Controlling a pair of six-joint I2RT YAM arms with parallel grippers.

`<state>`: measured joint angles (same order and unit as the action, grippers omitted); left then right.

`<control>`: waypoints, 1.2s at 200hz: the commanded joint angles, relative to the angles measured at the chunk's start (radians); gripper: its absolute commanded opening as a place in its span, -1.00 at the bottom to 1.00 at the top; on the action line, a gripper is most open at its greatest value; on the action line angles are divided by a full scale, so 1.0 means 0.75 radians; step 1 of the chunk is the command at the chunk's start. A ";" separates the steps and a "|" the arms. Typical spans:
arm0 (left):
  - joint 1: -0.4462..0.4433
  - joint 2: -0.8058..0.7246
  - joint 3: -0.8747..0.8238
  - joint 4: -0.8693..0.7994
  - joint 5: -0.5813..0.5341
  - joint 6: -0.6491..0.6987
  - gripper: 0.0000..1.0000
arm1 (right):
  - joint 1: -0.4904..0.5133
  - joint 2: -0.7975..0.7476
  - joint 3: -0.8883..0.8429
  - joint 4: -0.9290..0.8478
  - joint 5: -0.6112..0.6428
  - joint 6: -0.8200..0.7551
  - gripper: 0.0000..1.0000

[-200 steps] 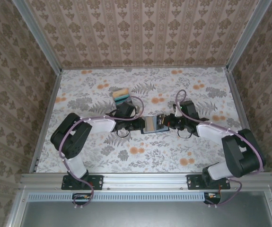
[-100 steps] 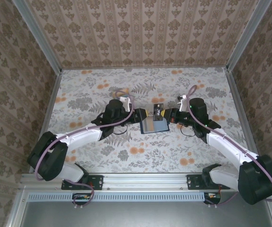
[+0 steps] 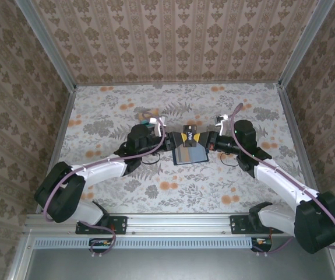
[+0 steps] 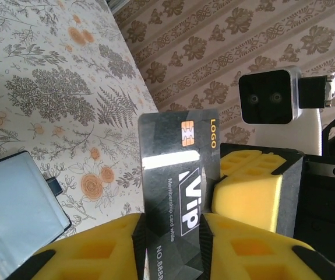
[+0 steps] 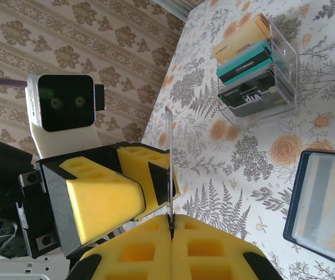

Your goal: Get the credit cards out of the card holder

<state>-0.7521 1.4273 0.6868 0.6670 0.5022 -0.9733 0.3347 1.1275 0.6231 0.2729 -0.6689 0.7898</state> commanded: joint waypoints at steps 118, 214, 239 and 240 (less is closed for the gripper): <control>0.002 -0.137 0.012 -0.205 0.022 0.185 -1.00 | 0.014 0.002 -0.008 -0.135 0.068 -0.139 0.76; 0.007 -0.310 0.335 -1.327 -0.805 1.215 -1.00 | 0.095 -0.168 -0.087 -0.251 0.396 -0.306 1.00; 0.008 -0.287 0.356 -1.363 -0.886 1.523 -1.00 | 0.121 -0.183 -0.103 -0.246 0.421 -0.318 1.00; 0.009 -0.285 0.358 -1.367 -0.887 1.529 -1.00 | 0.121 -0.184 -0.104 -0.247 0.421 -0.318 1.00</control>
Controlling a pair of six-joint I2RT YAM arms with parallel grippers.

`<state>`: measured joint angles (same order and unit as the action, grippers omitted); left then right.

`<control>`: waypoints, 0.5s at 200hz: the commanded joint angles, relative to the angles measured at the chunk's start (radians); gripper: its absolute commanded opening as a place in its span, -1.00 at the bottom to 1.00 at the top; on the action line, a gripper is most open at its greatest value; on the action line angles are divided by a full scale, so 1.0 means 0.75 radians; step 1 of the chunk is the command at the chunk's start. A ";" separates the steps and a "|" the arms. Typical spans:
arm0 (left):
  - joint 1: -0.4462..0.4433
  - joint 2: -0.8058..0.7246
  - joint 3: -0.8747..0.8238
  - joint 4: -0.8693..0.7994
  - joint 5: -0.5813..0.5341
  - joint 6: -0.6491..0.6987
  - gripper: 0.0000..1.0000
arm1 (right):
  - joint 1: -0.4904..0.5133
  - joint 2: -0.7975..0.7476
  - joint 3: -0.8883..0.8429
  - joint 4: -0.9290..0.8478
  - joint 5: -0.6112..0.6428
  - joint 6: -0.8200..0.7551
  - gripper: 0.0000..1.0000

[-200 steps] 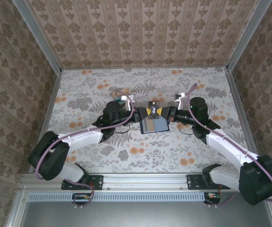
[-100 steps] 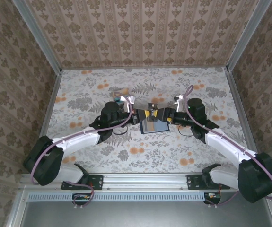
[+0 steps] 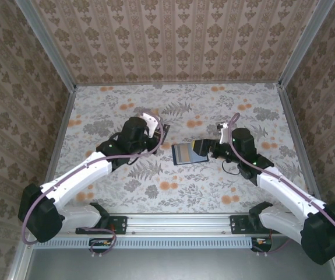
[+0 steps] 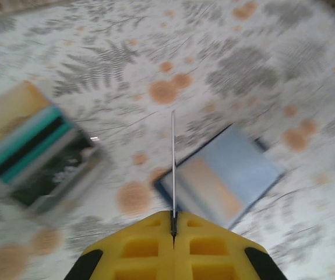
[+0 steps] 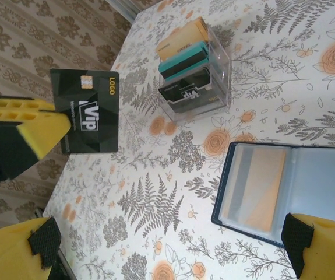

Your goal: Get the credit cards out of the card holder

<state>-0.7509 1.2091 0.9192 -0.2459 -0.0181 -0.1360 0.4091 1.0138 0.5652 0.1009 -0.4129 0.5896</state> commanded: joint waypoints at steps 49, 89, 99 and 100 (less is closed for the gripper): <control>0.031 0.101 0.049 -0.115 -0.283 1.001 -1.00 | 0.029 -0.039 -0.037 -0.010 0.087 -0.050 1.00; 0.149 0.190 0.082 -0.050 -0.187 1.135 -1.00 | 0.031 -0.039 -0.040 -0.014 0.099 -0.051 1.00; 0.158 0.225 0.092 -0.033 -0.190 1.165 -1.00 | 0.031 -0.035 -0.042 -0.012 0.100 -0.049 1.00; 0.158 0.230 0.094 -0.032 -0.190 1.167 -1.00 | 0.031 -0.035 -0.041 -0.012 0.100 -0.050 1.00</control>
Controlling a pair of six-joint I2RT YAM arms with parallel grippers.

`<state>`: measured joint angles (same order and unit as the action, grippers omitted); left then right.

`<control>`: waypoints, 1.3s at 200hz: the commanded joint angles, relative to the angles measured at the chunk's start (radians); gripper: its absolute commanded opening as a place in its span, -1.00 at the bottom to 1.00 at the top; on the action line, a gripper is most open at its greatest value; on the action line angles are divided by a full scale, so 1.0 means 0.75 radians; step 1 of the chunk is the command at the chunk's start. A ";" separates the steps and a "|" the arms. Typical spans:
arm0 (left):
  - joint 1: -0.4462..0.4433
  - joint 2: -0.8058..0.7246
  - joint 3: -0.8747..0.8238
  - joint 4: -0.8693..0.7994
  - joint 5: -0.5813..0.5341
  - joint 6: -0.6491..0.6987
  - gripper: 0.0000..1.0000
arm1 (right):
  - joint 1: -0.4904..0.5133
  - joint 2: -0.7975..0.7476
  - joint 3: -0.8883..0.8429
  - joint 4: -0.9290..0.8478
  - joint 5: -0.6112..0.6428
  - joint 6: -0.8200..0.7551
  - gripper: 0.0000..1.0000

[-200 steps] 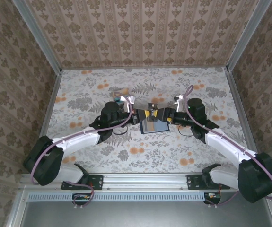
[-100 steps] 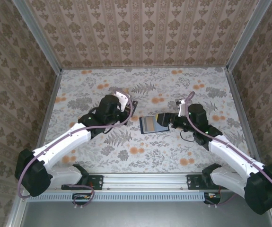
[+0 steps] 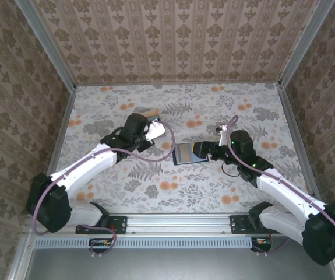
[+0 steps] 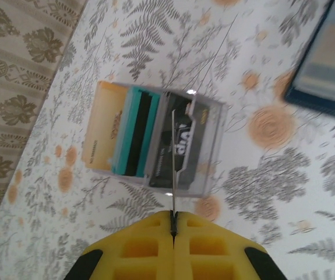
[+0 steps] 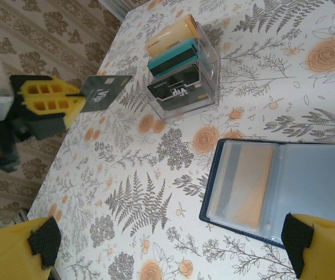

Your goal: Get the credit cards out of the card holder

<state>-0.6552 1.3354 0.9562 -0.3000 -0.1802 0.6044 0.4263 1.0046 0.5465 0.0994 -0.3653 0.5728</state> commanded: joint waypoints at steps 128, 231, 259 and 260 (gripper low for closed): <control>0.055 0.422 0.224 0.046 0.042 0.264 -1.00 | 0.008 0.035 -0.007 -0.012 0.050 -0.029 1.00; 0.099 0.558 0.322 -0.001 0.087 0.166 -0.95 | 0.009 0.043 -0.008 -0.016 0.062 -0.031 1.00; 0.109 0.583 0.341 -0.018 0.093 0.148 -0.81 | 0.008 0.045 -0.009 -0.016 0.061 -0.031 1.00; 0.109 0.585 0.342 -0.017 0.092 0.148 -0.81 | 0.008 0.045 -0.009 -0.016 0.061 -0.031 1.00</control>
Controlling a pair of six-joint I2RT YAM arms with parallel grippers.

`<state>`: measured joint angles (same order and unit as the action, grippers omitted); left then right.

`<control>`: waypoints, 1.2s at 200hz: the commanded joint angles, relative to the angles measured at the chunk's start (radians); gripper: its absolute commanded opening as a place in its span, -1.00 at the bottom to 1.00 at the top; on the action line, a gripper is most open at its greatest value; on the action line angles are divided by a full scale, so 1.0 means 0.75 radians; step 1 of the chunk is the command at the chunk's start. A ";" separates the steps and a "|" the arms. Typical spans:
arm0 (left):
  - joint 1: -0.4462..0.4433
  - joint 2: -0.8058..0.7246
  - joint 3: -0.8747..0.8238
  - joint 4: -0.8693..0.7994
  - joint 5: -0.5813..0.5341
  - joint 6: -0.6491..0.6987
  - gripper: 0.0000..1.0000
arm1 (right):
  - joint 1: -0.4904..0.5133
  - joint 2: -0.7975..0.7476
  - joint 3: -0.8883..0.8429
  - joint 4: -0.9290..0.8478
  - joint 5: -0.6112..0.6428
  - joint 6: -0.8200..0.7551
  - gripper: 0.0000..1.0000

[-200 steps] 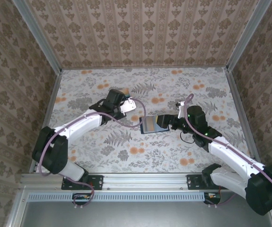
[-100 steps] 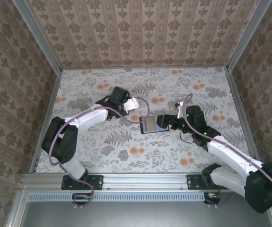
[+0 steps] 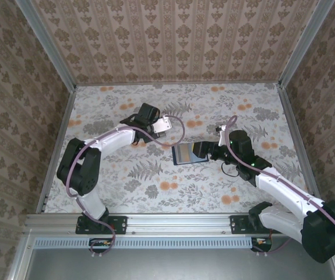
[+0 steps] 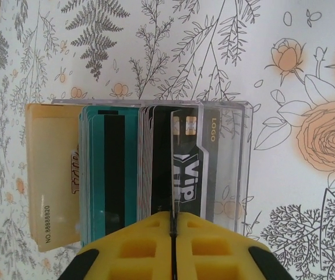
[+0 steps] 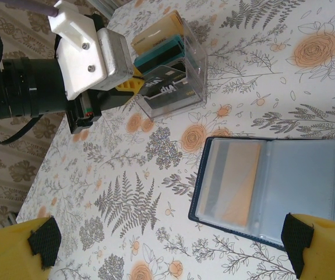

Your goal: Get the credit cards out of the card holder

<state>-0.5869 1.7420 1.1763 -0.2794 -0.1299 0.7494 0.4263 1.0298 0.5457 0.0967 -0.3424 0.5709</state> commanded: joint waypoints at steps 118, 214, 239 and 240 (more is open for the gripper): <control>0.074 0.061 0.101 -0.056 -0.014 -0.113 -0.43 | 0.009 0.016 -0.004 -0.016 0.031 -0.028 1.00; 0.136 -0.139 0.085 -0.083 0.120 -0.391 0.03 | 0.008 0.019 -0.008 -0.020 0.043 -0.035 1.00; 0.150 -0.263 0.048 -0.074 0.175 -0.665 0.40 | 0.010 0.042 -0.004 -0.034 0.065 -0.048 0.95; 0.151 -0.269 0.045 -0.072 0.172 -0.683 0.44 | 0.010 0.043 -0.004 -0.037 0.068 -0.049 0.94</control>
<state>-0.4911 1.6535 1.2251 -0.3183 -0.0608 0.4683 0.4263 1.0447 0.5457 0.0963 -0.3294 0.5682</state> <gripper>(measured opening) 0.607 0.992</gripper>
